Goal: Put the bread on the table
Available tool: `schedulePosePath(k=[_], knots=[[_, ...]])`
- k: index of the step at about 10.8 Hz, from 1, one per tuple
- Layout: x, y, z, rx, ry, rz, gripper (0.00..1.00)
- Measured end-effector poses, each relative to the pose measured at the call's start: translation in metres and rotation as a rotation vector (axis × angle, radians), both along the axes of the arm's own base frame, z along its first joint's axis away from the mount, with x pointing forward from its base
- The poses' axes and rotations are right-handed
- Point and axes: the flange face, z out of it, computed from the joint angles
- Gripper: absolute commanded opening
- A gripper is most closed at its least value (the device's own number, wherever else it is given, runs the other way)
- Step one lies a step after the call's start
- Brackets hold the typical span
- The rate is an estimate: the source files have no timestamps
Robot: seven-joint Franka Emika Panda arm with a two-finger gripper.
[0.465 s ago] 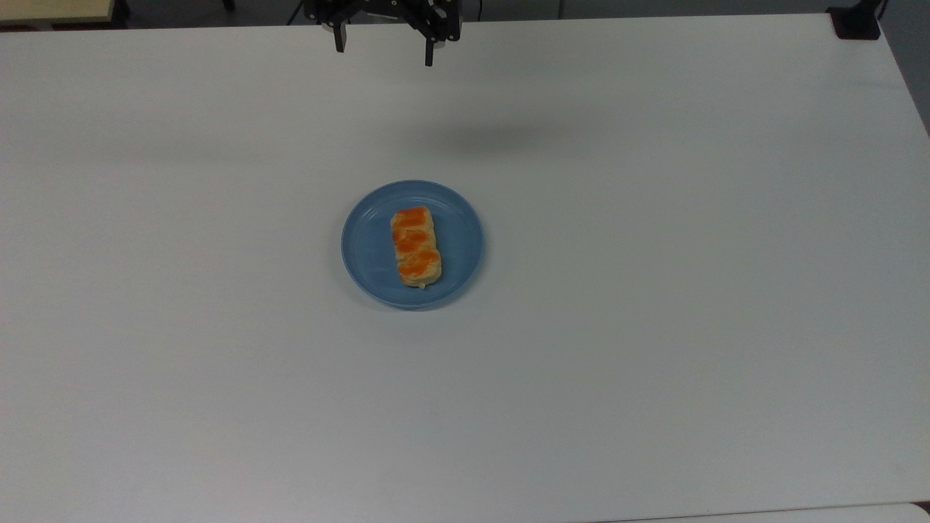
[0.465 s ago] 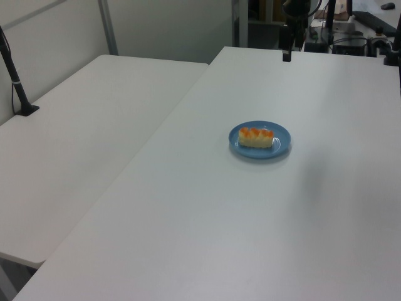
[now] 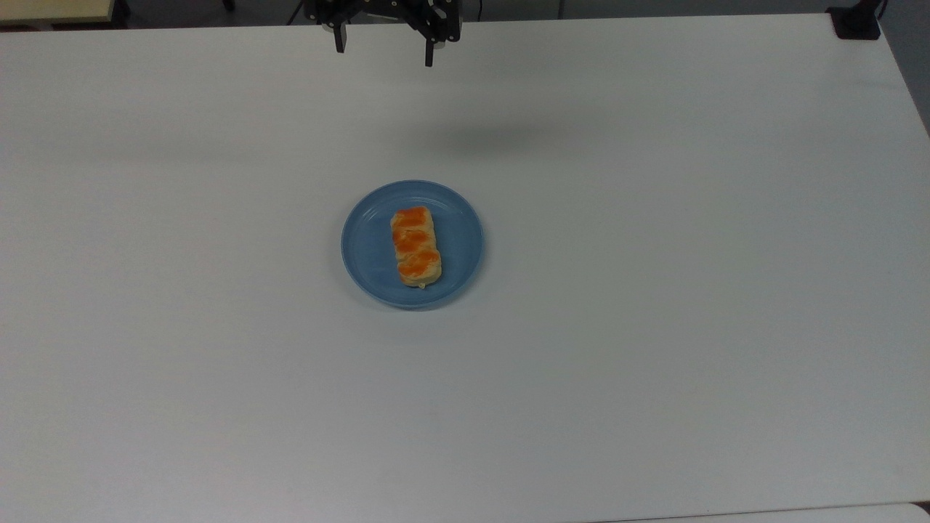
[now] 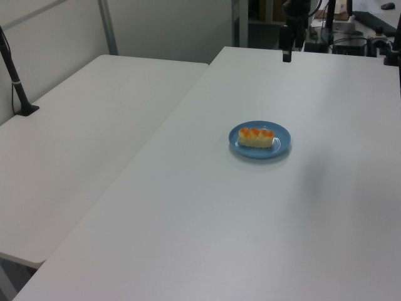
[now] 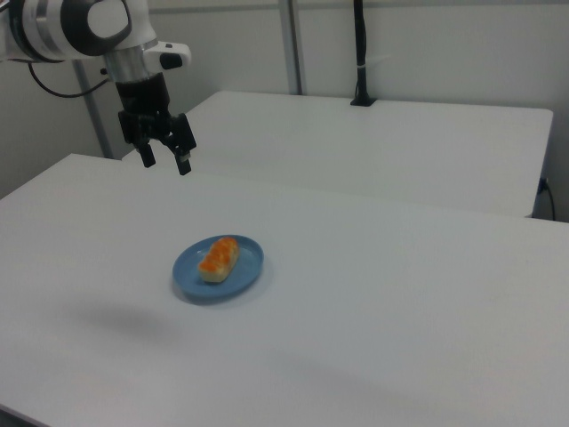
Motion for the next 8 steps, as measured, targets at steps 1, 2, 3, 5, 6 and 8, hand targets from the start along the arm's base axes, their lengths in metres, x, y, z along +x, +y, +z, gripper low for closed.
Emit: schedulePosePath(k=[1,2,3,5,6,8], knots=[[0.0,0.0,0.0,0.0,0.0,0.0,1.0],[0.0,0.0,0.0,0.0,0.001,0.0,1.0],[0.0,0.0,-0.001,0.0,0.001,0.0,1.0],[0.001,0.0,-0.004,-0.001,0.006,0.0,1.0],[0.003,0.0,-0.007,-0.001,0.011,0.0,1.0],[0.01,0.002,-0.017,-0.001,0.006,0.004,1.0]])
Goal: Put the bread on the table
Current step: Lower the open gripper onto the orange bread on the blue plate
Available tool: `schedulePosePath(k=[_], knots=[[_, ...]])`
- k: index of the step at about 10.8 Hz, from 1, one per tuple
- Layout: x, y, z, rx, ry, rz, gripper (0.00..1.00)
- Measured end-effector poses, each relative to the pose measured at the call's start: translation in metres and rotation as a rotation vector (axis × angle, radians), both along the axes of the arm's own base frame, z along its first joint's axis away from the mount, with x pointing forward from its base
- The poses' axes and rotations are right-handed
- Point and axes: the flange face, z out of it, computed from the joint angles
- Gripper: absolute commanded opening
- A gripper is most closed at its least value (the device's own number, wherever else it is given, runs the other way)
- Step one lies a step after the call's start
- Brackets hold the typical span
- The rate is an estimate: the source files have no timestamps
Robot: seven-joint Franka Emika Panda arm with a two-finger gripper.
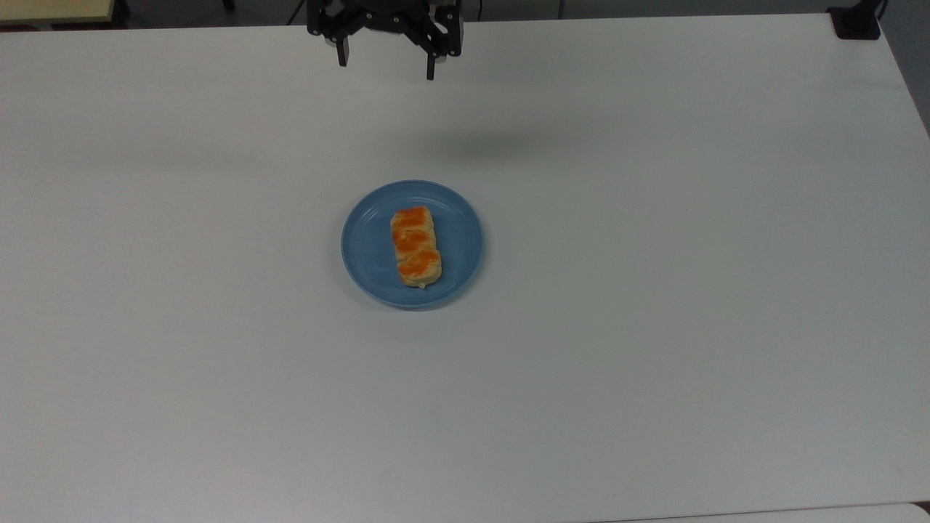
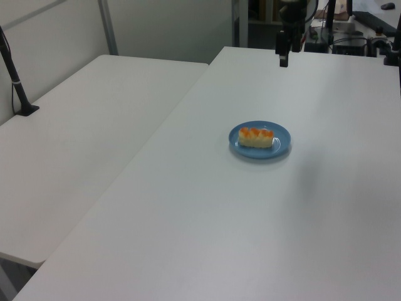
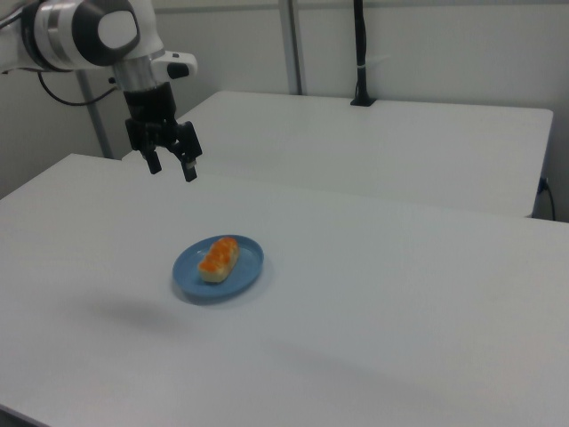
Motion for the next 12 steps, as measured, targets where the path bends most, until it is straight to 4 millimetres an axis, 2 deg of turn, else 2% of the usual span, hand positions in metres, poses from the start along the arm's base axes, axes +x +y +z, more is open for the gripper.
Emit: schedulePosePath(k=[1,3,6,8,12], knots=[[0.007,0.001,-0.01,0.0,-0.002,0.002,1.0],[0.029,0.003,-0.044,0.001,-0.011,0.008,1.0],[0.058,0.007,-0.117,-0.002,0.03,0.038,1.0],[0.069,0.008,-0.154,-0.012,0.053,0.05,1.0],[0.082,0.014,-0.213,-0.028,0.078,0.081,1.0]])
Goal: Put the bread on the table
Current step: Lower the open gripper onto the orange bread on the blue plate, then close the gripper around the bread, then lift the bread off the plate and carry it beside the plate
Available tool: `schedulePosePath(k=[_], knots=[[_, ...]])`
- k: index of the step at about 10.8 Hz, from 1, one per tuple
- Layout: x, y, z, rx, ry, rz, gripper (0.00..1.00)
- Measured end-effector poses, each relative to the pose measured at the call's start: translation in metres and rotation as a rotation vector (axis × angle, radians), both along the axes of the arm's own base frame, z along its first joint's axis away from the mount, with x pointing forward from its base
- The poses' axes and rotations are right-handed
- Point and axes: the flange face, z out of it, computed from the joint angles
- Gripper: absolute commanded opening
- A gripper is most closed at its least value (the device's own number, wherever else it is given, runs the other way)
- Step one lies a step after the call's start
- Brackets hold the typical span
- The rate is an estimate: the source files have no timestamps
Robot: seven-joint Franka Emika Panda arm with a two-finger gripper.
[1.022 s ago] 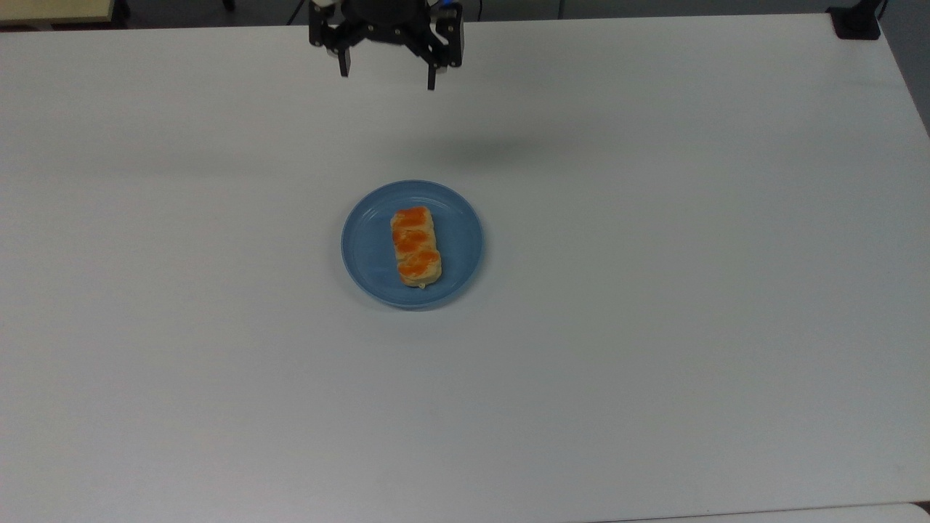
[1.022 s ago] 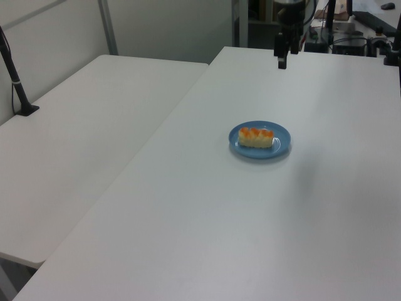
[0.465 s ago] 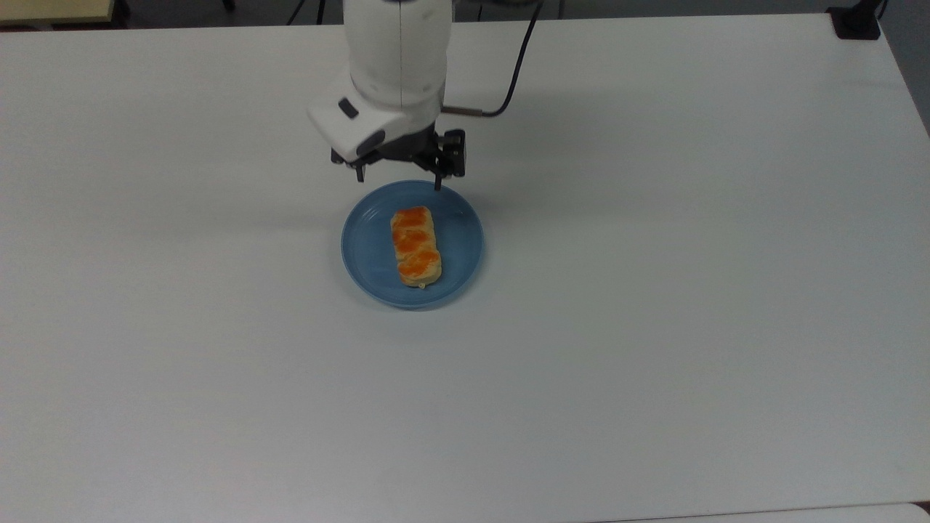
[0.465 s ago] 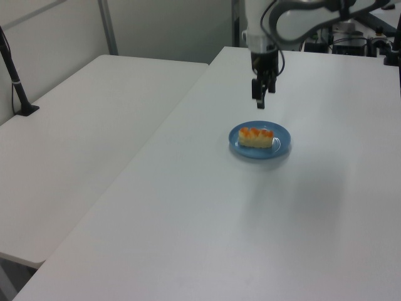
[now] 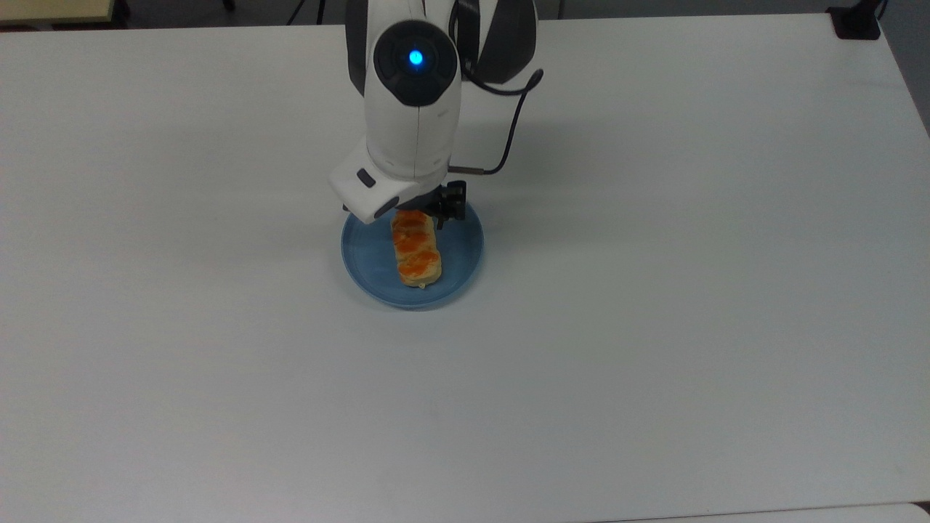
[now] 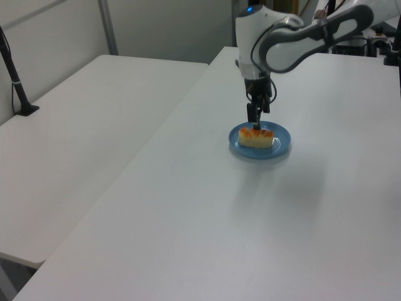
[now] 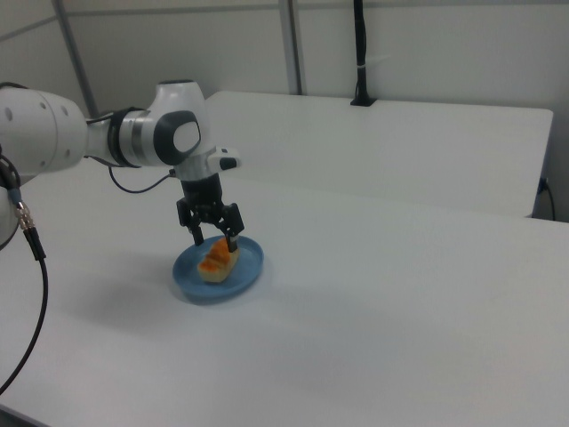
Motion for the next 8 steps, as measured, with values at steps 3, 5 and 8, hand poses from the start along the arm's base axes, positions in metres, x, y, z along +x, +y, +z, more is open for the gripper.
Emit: schedulePosePath(k=[3,5,8], knots=[[0.006,0.004,-0.031,0.002,0.002,0.009,0.84],[0.008,0.007,-0.037,0.006,-0.003,0.015,0.48],[0.009,0.012,-0.043,0.01,-0.01,0.022,0.28]])
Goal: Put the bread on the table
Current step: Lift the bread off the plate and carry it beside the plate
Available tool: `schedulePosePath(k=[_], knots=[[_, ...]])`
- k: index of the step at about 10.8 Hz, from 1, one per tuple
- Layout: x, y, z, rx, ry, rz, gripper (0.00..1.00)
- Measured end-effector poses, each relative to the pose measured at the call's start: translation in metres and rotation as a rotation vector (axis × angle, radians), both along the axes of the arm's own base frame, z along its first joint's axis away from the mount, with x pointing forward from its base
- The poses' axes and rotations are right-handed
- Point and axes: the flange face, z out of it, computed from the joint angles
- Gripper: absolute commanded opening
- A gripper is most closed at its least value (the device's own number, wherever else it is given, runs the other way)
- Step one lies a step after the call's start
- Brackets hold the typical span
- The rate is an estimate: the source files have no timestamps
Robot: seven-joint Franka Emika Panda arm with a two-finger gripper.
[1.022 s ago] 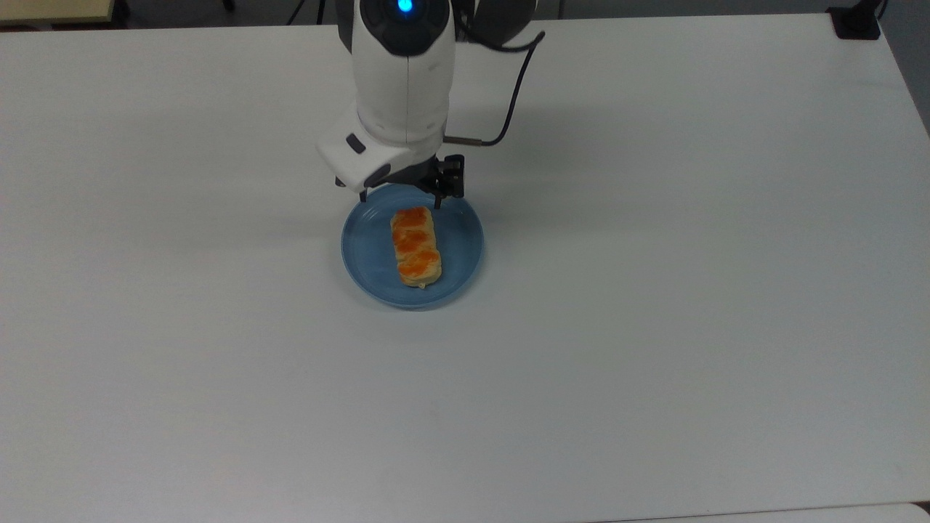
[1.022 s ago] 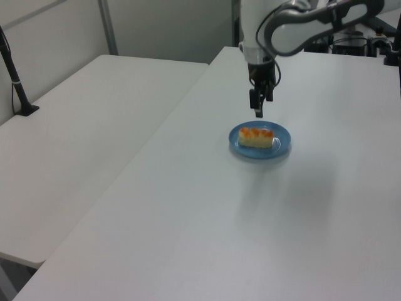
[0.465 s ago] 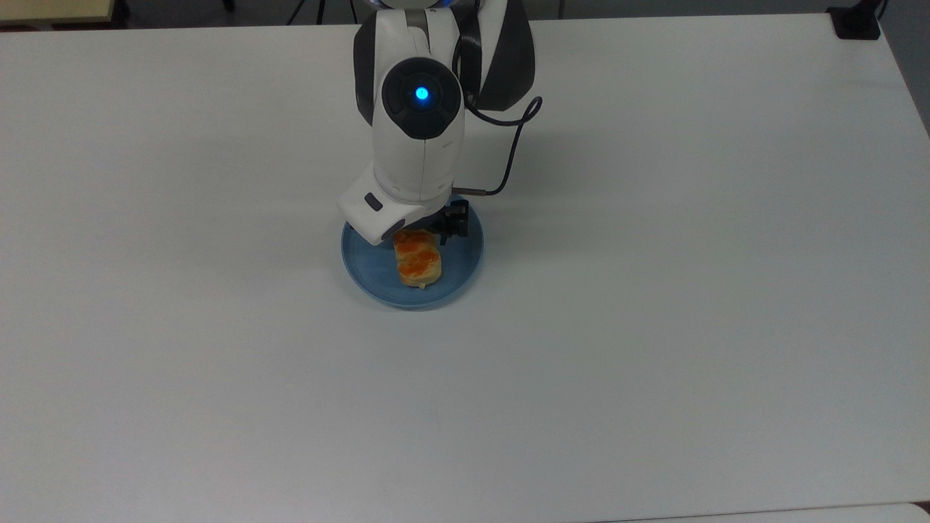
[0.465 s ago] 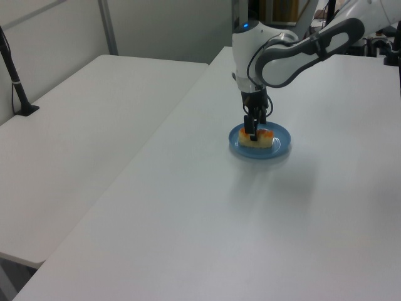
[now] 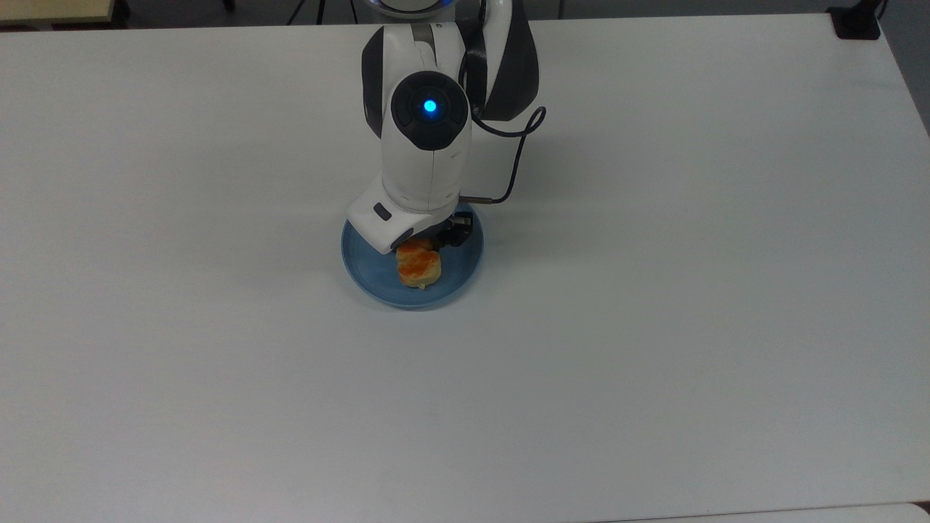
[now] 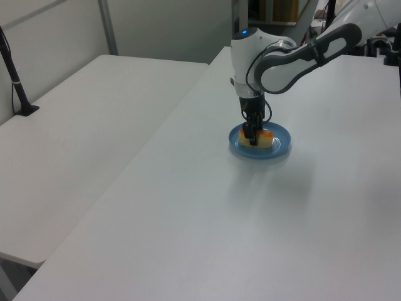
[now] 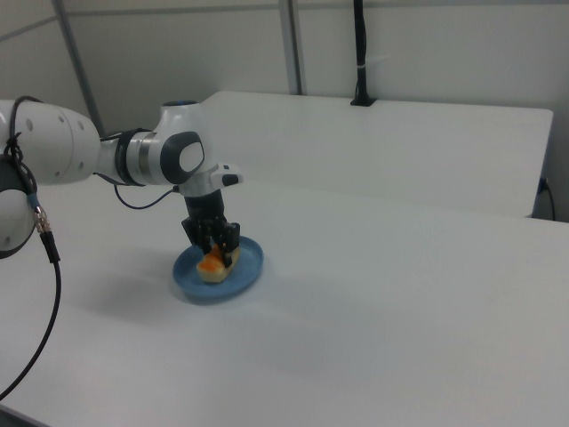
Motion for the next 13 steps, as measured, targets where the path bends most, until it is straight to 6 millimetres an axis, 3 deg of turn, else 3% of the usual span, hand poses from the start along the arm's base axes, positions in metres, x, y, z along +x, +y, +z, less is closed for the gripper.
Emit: schedulePosePath(k=[3,5,7,9,11,12,13], knots=[[0.001,0.001,0.009,0.002,-0.014,0.001,0.29],[-0.001,0.013,0.033,0.012,-0.029,0.017,0.29],[-0.01,0.06,0.053,0.032,-0.049,0.03,0.3],[-0.021,0.108,0.054,0.043,-0.053,0.022,0.32],[-0.03,0.143,0.048,0.044,-0.054,0.011,0.45],[-0.032,0.158,0.043,0.052,-0.072,0.01,0.6],[-0.031,0.168,0.036,0.06,-0.088,0.015,0.83]])
